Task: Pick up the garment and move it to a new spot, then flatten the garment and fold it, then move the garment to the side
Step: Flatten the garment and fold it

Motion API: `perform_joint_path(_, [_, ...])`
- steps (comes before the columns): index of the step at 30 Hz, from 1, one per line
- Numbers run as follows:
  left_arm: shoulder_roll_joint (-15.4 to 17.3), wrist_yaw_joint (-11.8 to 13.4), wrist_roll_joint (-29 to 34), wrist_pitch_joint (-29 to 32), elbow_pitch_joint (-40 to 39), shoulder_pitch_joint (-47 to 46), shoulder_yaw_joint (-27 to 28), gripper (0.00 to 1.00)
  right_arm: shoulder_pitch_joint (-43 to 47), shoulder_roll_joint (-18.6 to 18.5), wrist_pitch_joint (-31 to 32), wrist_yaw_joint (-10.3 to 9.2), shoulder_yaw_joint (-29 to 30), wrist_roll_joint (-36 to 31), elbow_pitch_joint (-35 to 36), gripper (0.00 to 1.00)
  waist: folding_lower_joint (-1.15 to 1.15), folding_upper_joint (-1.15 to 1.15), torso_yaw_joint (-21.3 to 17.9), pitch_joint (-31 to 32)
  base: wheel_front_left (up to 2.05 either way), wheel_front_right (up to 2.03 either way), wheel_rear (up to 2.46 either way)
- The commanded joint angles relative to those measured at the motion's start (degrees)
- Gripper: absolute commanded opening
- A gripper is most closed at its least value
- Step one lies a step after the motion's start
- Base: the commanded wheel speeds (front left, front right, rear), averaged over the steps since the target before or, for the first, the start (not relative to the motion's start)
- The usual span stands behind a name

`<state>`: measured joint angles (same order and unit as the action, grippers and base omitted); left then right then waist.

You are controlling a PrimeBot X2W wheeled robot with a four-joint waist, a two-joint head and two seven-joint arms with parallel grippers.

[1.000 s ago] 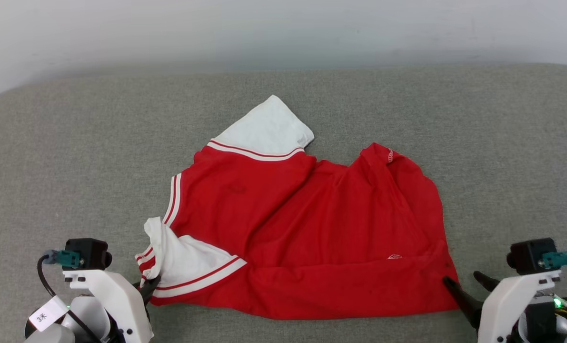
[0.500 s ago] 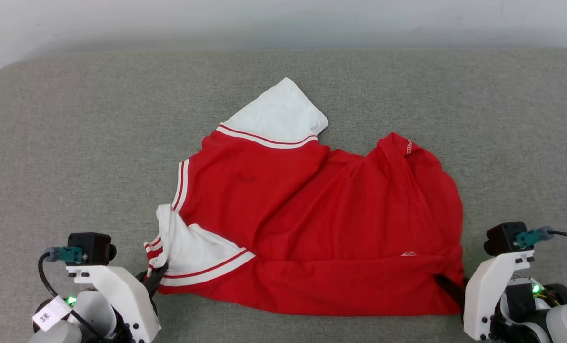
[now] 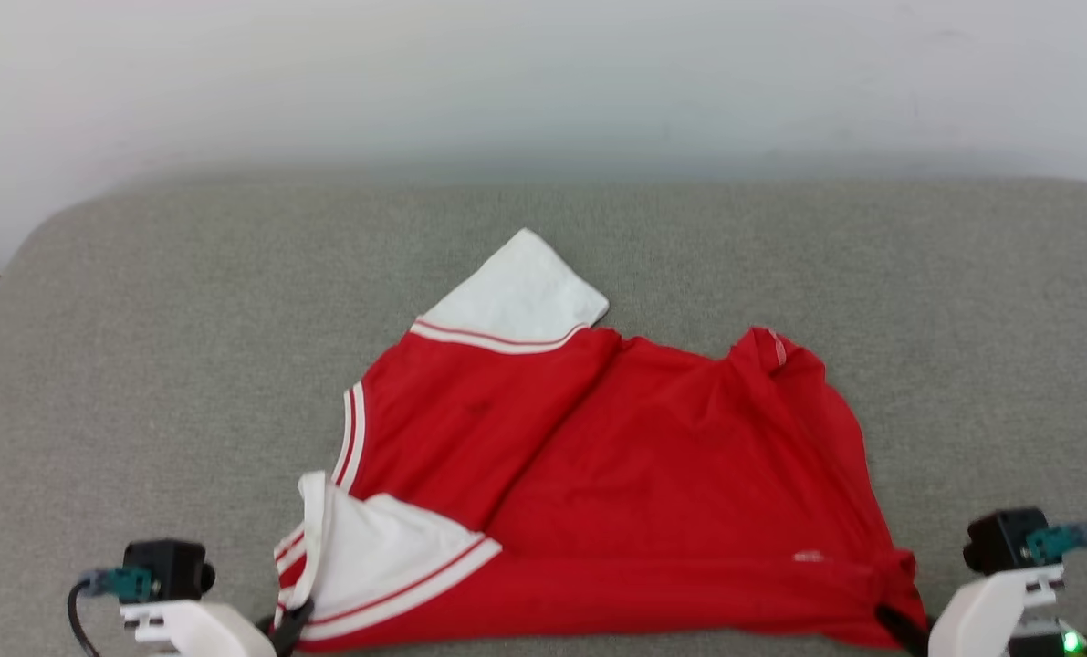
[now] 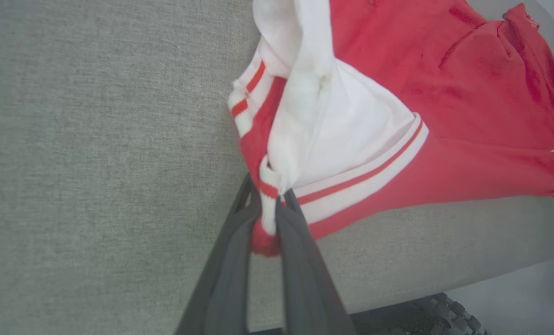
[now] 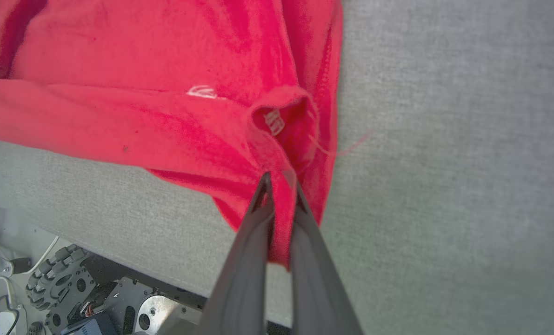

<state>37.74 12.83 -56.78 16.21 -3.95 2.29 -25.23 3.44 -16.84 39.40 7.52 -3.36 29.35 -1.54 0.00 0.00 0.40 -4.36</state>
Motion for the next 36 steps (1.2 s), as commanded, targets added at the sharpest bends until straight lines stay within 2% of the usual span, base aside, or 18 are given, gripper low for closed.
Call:
perform_joint_path(1, [0.5,0.5,-0.4,0.0,-0.6,1.5,0.3,0.0,1.7,0.5,0.4,-0.07,0.6,0.0,0.7,0.0,0.0,0.0,-0.2,2.2,0.0,0.0,0.0])
perform_joint_path(7, [0.9,2.7,-2.5,0.6,-2.3,7.5,0.5,0.0,9.2,3.6,1.8,-0.07,4.2,-0.4,2.5,0.0,0.0,0.0,-0.1,4.9,0.0,0.0,0.0])
perform_joint_path(11, [0.0,2.8,-3.8,0.8,-1.6,9.9,0.0,0.0,12.4,6.0,1.3,-0.07,5.8,-0.8,2.1,0.0,0.0,0.0,-0.1,5.3,0.0,0.0,0.0])
perform_joint_path(16, [-2.5,1.4,-4.5,0.4,2.5,9.2,-1.3,0.0,12.4,7.8,-1.8,-0.06,6.1,-1.3,-1.4,0.0,0.0,0.0,-0.2,5.1,0.0,0.0,0.0])
perform_joint_path(17, [-3.0,1.2,-4.3,0.2,3.5,8.4,-1.5,0.0,12.0,8.2,-2.8,-0.07,6.0,-0.9,-2.3,0.25,0.0,0.0,-0.1,5.1,0.0,0.0,0.0])
perform_joint_path(18, [-3.6,0.7,-4.1,-0.3,4.5,7.7,-1.5,0.36,11.5,8.6,-4.1,-0.06,5.8,-0.6,-2.9,0.95,0.0,0.0,-0.1,5.1,0.0,0.0,0.0])
perform_joint_path(19, [-4.2,0.2,-4.2,-0.7,5.5,7.1,-1.7,0.84,11.2,8.7,-5.4,-0.06,5.5,-0.4,-3.4,1.0,0.0,0.0,0.0,5.0,0.0,0.0,0.0])
perform_joint_path(20, [-4.6,-0.2,-3.9,-1.0,6.3,6.6,-1.8,1.0,11.0,8.4,-6.9,-0.06,5.1,-0.6,-3.6,1.0,0.0,0.0,0.0,5.1,0.0,0.0,0.0])
perform_joint_path(23, [-5.2,-1.0,-3.9,-1.8,7.4,5.6,-1.7,1.0,10.5,8.1,-10.2,-0.06,4.7,-1.1,-3.2,1.0,0.0,0.0,0.0,5.2,0.0,0.0,0.0])
perform_joint_path(29, [-4.6,-1.0,-1.4,-5.4,7.9,3.1,-0.6,1.0,8.8,8.7,-23.5,-0.06,5.8,-5.3,0.4,1.0,0.0,0.0,-0.6,5.6,0.0,0.0,0.0])
perform_joint_path(33, [-4.3,-0.3,1.3,-8.3,6.7,1.1,0.1,1.0,7.6,10.0,-30.8,-0.06,7.1,-9.7,3.1,1.0,0.0,0.0,-1.2,5.7,0.0,0.0,0.0])
perform_joint_path(36, [-4.3,0.5,3.8,-10.5,5.4,-0.9,0.3,1.0,6.7,11.0,-33.7,-0.06,8.2,-12.6,4.9,1.0,0.0,0.0,-1.9,5.5,0.0,0.0,0.0])
